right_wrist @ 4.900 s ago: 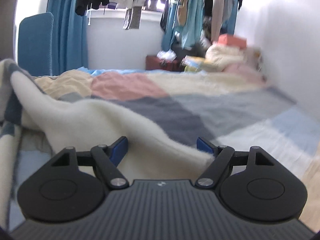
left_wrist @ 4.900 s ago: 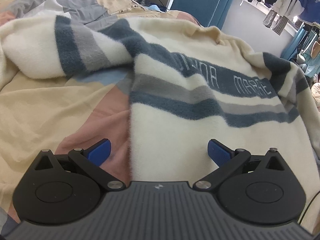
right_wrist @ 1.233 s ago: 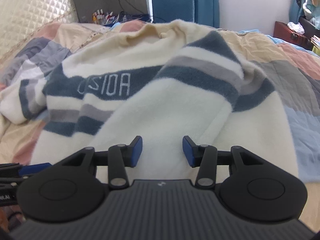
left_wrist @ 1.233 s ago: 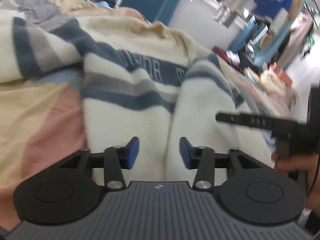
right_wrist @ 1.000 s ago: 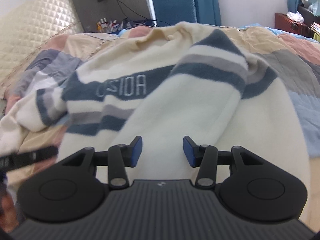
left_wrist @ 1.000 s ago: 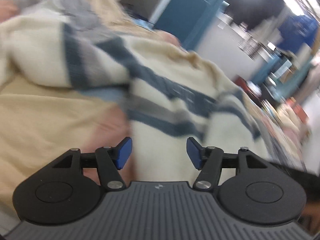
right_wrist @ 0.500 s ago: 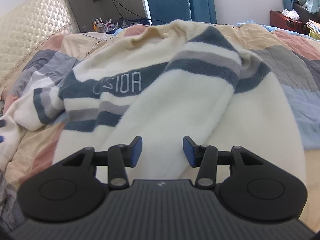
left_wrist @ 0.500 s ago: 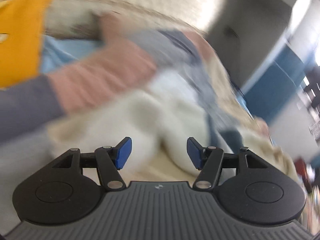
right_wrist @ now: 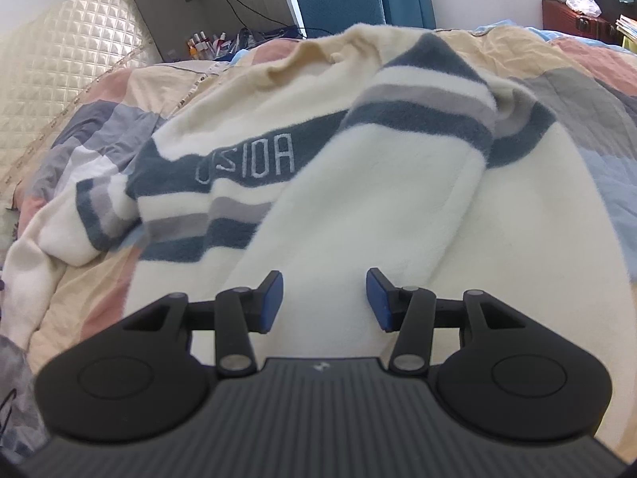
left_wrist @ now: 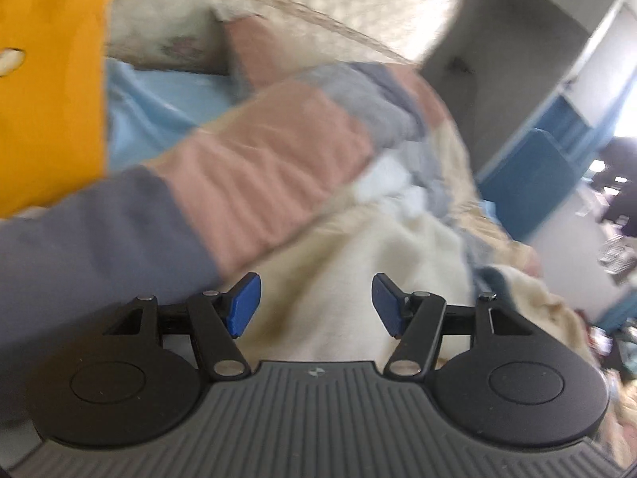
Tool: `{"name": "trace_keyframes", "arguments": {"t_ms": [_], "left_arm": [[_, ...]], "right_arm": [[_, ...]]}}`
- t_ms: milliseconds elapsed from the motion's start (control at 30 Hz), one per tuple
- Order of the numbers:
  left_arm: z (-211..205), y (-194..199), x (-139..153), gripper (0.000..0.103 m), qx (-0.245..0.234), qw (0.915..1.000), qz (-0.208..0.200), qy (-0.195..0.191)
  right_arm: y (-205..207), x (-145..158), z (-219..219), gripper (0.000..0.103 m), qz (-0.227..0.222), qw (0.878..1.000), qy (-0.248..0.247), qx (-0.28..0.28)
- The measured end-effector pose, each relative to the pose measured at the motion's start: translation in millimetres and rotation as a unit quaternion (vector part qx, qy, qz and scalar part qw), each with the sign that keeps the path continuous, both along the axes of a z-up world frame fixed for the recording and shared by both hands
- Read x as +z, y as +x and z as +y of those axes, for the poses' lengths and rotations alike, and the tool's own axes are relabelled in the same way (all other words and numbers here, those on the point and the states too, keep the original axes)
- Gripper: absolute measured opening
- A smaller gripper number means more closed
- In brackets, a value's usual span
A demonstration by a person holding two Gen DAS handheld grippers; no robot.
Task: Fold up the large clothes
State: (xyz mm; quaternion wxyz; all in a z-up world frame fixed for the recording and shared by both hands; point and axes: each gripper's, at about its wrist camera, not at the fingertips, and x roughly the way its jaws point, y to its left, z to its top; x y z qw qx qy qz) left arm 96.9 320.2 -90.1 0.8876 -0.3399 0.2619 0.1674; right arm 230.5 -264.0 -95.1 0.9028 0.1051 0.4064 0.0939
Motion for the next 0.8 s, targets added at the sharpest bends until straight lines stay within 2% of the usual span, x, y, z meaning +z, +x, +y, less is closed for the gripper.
{"name": "trace_keyframes", "arguments": {"t_ms": [100,167,267,433,467,533,567,600,700,800], "left_arm": [[-15,8,2,0.066,-0.039,0.999,-0.009,0.021],[-22,17,0,0.066,-0.047,0.998,0.011,0.042],[-20,29,-16,0.066,-0.04,0.9968,0.061,0.034],[-23,38,-27,0.066,-0.051,0.9947,0.077,0.045],[-24,39,-28,0.064,-0.053,0.9945,0.076,0.049],[-25,40,-28,0.043,-0.055,0.9943,0.075,0.052],[-25,38,-28,0.026,-0.06,0.9949,0.068,0.044],[-26,37,-30,0.018,-0.063,0.9956,0.061,0.032],[-31,35,-23,0.015,-0.058,0.9955,0.064,0.04],[-41,31,-3,0.014,-0.053,0.9963,0.049,0.046]], "right_arm": [[3,-1,4,0.05,0.004,1.0,-0.006,0.0],[6,-2,5,0.05,0.006,1.0,-0.01,-0.001],[9,-3,9,0.05,0.006,1.0,-0.019,-0.001],[15,-5,13,0.05,0.008,1.0,-0.029,-0.003],[16,-5,14,0.05,0.009,0.999,-0.031,-0.003],[18,-5,16,0.05,0.008,0.999,-0.033,-0.003],[18,-5,16,0.05,0.008,0.999,-0.034,-0.004],[19,-6,17,0.05,0.007,0.999,-0.036,-0.004],[20,-5,16,0.05,0.009,0.999,-0.033,-0.008],[19,-1,14,0.049,0.006,0.999,-0.027,-0.015]]}}
